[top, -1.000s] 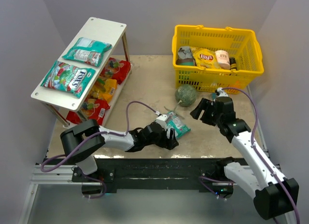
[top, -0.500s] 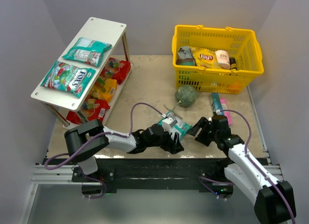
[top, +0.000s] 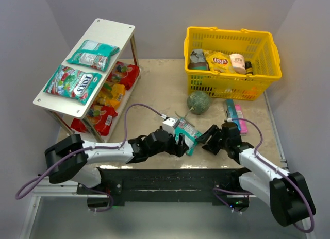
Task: Place and organize the candy bags onto the shelf
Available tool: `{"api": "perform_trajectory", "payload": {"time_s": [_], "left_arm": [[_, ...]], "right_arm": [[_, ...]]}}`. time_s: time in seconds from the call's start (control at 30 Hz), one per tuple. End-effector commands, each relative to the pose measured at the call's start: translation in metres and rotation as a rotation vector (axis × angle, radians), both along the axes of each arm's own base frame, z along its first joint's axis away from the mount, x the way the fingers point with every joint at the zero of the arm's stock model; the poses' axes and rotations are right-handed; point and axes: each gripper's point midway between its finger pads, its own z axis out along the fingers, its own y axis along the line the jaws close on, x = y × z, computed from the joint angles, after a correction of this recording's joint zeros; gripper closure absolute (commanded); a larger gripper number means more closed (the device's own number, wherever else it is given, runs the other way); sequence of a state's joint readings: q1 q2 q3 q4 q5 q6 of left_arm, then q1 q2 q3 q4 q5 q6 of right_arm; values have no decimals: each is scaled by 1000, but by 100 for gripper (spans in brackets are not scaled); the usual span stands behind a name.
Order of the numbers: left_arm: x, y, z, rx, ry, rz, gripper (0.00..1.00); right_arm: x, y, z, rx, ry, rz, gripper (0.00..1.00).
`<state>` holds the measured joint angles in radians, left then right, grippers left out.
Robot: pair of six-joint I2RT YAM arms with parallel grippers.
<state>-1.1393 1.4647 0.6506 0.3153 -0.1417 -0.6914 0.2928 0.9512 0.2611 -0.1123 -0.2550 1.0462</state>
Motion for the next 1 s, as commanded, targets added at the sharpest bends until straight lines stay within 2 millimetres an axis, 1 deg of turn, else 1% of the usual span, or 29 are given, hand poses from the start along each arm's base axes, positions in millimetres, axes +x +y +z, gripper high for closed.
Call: {"api": "perform_trajectory", "payload": {"time_s": [0.0, 0.03, 0.07, 0.1, 0.13, 0.23, 0.27, 0.3, 0.37, 0.4, 0.43, 0.47, 0.5, 0.53, 0.6, 0.7, 0.73, 0.77, 0.8, 0.87, 0.97], "left_arm": [[28, 22, 34, 52, -127, 125, 16], [30, 25, 38, 54, -137, 140, 16], [30, 28, 39, 64, -139, 144, 15], [31, 31, 46, 52, -149, 152, 14], [32, 34, 49, 50, -155, 164, 14], [34, 43, 60, 32, -166, 181, 13], [34, 46, 61, 34, -166, 184, 12], [34, 51, 67, 22, -172, 191, 12], [34, 57, 67, 27, -173, 199, 11], [35, 61, 74, 14, -182, 206, 11], [35, 64, 76, 13, -185, 212, 11], [35, 67, 76, 19, -185, 214, 11], [36, 70, 82, 8, -193, 221, 11], [36, 74, 84, 7, -198, 229, 10], [37, 81, 88, 7, -205, 241, 10], [40, 88, 95, -1, -218, 257, 9], [40, 89, 97, -7, -220, 260, 9], [39, 95, 93, 17, -214, 262, 9], [39, 96, 93, 17, -214, 264, 9], [39, 99, 91, 25, -214, 270, 9], [38, 103, 83, 35, -201, 274, 9]], "right_arm": [[19, 16, 10, 46, -57, -6, 37], [17, 22, 8, 46, -46, 12, 37], [19, 23, 6, 34, -47, 4, 37], [19, 26, 7, 33, -46, 3, 37], [18, 32, 5, 30, -40, 21, 37], [20, 37, 2, 25, -35, 15, 37], [19, 37, -2, 19, -22, 13, 38], [20, 35, -5, 12, -18, 0, 38], [17, 29, -13, -6, 5, -32, 46], [19, 26, -14, -7, 3, -68, 49], [15, 22, -20, -13, 14, -83, 54], [16, 20, -20, -13, 9, -95, 56], [15, 18, -22, -13, 13, -113, 59], [14, 14, -26, -28, 15, -127, 63], [14, 10, -28, -41, 14, -143, 65], [15, 8, -29, -59, 7, -146, 75], [17, 8, -28, -59, 3, -145, 86], [17, 9, -27, -57, 1, -143, 92], [19, 9, -25, -58, -7, -141, 100], [19, 10, -22, -57, -14, -133, 100], [23, 12, -8, -52, -57, -108, 100]]}}
